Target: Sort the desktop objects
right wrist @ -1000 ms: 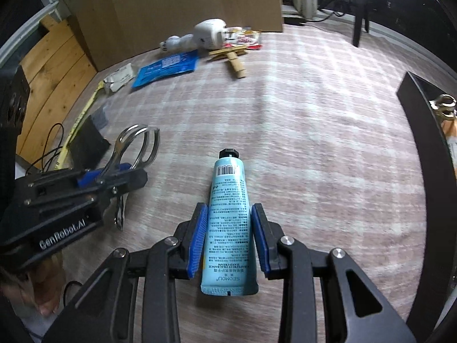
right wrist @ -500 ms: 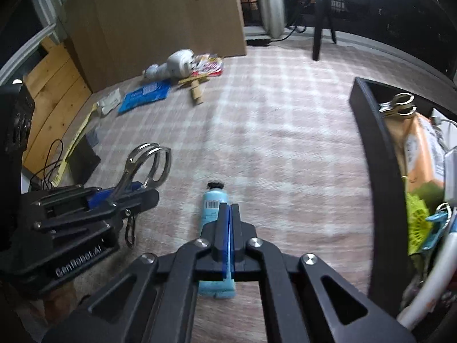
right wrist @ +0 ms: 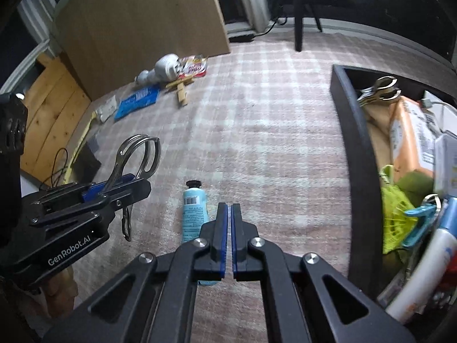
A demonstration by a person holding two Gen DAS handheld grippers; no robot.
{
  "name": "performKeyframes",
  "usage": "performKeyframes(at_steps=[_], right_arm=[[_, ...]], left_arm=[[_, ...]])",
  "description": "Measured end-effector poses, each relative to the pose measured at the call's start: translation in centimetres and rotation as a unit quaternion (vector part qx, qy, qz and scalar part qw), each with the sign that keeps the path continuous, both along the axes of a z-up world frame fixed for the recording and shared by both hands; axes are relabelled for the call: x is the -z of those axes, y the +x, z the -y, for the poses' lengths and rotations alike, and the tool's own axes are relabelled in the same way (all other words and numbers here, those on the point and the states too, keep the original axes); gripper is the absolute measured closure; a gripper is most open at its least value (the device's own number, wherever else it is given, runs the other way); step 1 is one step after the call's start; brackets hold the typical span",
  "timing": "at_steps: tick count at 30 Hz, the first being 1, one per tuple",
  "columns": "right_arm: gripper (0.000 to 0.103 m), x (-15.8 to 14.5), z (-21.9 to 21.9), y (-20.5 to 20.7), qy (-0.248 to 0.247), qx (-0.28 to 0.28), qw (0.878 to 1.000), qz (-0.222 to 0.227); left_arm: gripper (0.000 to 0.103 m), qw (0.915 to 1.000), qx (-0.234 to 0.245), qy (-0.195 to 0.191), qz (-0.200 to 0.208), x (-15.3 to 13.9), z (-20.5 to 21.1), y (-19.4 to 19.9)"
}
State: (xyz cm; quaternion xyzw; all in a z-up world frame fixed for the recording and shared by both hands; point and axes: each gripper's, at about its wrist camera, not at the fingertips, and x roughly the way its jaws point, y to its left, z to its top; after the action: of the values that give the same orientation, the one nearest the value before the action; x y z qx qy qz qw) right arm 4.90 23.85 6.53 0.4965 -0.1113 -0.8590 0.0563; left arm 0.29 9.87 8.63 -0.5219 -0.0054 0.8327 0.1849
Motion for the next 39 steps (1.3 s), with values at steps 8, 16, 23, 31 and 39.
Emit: performKeyframes(at_steps=[8,16,23,31,39], right_arm=[[0.068,-3.1,-5.9,3.4,0.021,0.067,0.997,-0.028],[0.058,-4.2,-13.6,7.9,0.032,0.152,0.987,-0.025],[0.055,-3.9,-17.4,10.3,0.038,0.187,0.981,-0.018],[0.053,-3.8,-19.7,11.2,0.042,0.199,0.979,-0.016],[0.053,-4.2,-19.0,10.1,0.036,0.179,0.983,-0.023]], left_arm=[[0.087,0.9976,0.063,0.019,-0.018,-2.5,-7.2,-0.1],[0.087,0.9922,0.12,0.031,-0.013,-3.0,-15.6,-0.6],[0.087,0.9908,0.133,0.018,-0.018,-3.1,-20.7,-1.6],[0.069,0.9912,0.131,0.009,-0.015,-2.9,-23.4,-2.8],[0.066,0.9936,0.109,0.007,-0.025,-3.8,-21.2,-2.5]])
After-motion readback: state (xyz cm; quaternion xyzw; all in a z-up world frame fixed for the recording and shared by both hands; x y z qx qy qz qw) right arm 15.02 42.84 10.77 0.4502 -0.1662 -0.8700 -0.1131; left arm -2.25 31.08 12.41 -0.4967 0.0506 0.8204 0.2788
